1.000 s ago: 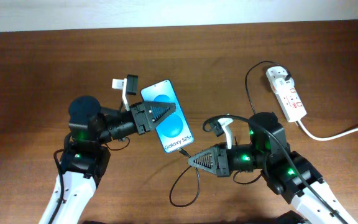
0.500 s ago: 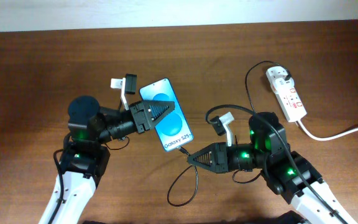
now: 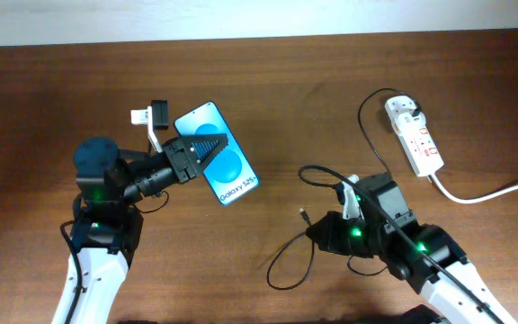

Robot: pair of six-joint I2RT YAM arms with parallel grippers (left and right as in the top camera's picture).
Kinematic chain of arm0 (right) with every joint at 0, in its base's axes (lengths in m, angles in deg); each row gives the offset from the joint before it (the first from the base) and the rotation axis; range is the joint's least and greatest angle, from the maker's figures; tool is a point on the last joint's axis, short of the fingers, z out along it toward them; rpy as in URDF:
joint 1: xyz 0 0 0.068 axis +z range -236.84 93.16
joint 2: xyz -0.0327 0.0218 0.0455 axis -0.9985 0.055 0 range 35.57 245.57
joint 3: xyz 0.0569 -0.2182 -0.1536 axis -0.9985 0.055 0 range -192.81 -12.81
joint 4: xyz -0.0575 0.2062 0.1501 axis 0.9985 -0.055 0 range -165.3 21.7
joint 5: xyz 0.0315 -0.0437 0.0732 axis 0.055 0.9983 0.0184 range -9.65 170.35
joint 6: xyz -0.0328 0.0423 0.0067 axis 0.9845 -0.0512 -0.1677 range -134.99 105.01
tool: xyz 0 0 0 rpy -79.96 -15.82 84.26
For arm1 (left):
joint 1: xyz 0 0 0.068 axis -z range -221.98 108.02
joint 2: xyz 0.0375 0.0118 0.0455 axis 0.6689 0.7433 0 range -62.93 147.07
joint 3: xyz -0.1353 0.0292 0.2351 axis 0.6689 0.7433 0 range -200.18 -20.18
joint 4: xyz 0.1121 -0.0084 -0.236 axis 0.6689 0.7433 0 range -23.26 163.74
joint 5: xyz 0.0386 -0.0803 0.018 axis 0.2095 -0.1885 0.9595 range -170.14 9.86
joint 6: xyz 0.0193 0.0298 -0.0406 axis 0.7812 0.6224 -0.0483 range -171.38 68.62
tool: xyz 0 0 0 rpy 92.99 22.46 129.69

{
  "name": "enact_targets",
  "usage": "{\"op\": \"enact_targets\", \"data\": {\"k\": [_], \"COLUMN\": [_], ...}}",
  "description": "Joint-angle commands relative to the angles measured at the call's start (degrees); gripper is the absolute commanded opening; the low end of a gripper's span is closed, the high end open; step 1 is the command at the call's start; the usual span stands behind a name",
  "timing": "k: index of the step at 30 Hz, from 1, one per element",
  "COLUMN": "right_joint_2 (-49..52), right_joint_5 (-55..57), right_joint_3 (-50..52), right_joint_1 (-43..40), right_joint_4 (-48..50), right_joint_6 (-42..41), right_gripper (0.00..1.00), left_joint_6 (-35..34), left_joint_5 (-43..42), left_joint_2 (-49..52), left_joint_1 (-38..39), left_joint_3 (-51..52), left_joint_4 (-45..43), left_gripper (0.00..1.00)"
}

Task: Plug charger to phone and switch on socket

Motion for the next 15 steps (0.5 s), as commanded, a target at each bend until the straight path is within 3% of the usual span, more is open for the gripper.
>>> {"op": "enact_targets", "data": {"k": [1,5,9,14,15], "right_joint_2": [2.97,7.06,12.22,15.41,16.09], "right_joint_5": [7.34,7.56,7.5,7.52,7.48], "right_joint_3": [-0.48,-0.48,-0.48,-0.48,-0.48], "right_joint_1": [-0.24,-0.26,-0.26,-0.26,-0.26], "right_joint_4": [-1.49,-0.57,1.46,4.15,4.85], "right_joint_6": [1.14,1.14,1.14,1.18,1.79], "right_gripper": [0.08,0.19,0.2,0.2,0.08], "left_joint_6": [-0.31,-0.31,-0.31,-0.31,-0.31], "left_joint_5": [-1.05,-1.25,-1.68,-1.68,-1.68], "left_joint_2": [-0.39,-0.39,-0.39,-0.39,-0.39], "left_joint_1": [-0.2,-0.2,-0.2,-0.2,-0.2], "left_joint_3": [-0.68,-0.68,-0.68,-0.68,-0.68], "left_joint_4": [-0.55,-0.5,-0.11,0.28,0.28], "left_gripper": [0.0,0.0,0.0,0.0,0.0]}}
